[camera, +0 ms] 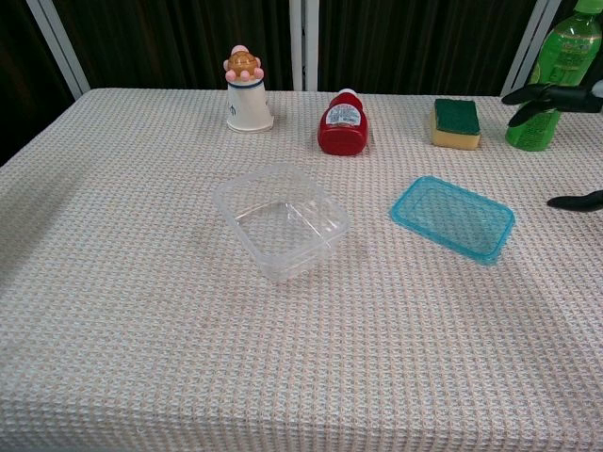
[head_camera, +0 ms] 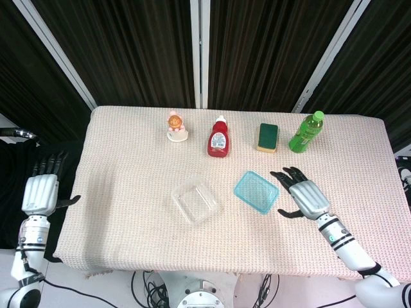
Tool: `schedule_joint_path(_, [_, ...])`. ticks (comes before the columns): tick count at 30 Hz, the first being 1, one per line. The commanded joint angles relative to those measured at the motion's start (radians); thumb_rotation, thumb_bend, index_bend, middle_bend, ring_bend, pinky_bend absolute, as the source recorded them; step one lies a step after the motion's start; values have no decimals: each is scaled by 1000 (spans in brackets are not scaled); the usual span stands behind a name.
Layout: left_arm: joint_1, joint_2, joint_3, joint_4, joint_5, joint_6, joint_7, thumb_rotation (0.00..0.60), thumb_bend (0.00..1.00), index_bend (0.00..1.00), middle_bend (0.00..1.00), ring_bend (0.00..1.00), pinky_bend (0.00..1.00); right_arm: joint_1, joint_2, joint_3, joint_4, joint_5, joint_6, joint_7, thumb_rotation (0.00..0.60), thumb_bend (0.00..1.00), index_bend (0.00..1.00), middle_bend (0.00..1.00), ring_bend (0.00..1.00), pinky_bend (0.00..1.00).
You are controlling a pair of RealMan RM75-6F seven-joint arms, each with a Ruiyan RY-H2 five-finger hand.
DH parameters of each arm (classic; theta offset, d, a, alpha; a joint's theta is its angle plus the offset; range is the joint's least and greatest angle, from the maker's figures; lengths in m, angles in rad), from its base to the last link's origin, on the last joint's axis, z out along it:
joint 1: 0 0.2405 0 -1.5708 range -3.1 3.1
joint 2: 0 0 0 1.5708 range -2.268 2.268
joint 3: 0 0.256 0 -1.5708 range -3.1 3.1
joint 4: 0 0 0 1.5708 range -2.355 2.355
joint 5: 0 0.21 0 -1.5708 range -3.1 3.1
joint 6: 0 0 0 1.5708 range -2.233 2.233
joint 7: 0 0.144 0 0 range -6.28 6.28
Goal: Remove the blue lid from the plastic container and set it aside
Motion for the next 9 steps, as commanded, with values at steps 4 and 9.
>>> schedule_joint_path(4, [95,16,48,37,106,83,-28,600,18,54,40,0,0,-255,28,-3,30,-10,375,36,600,161,37,213,0,104])
schedule_joint_path(9, [169,6,67,8,163,166,3,600,18,54,41,0,0,-359,69,-42,9,-29,461,76,600,167,37,197,0,105])
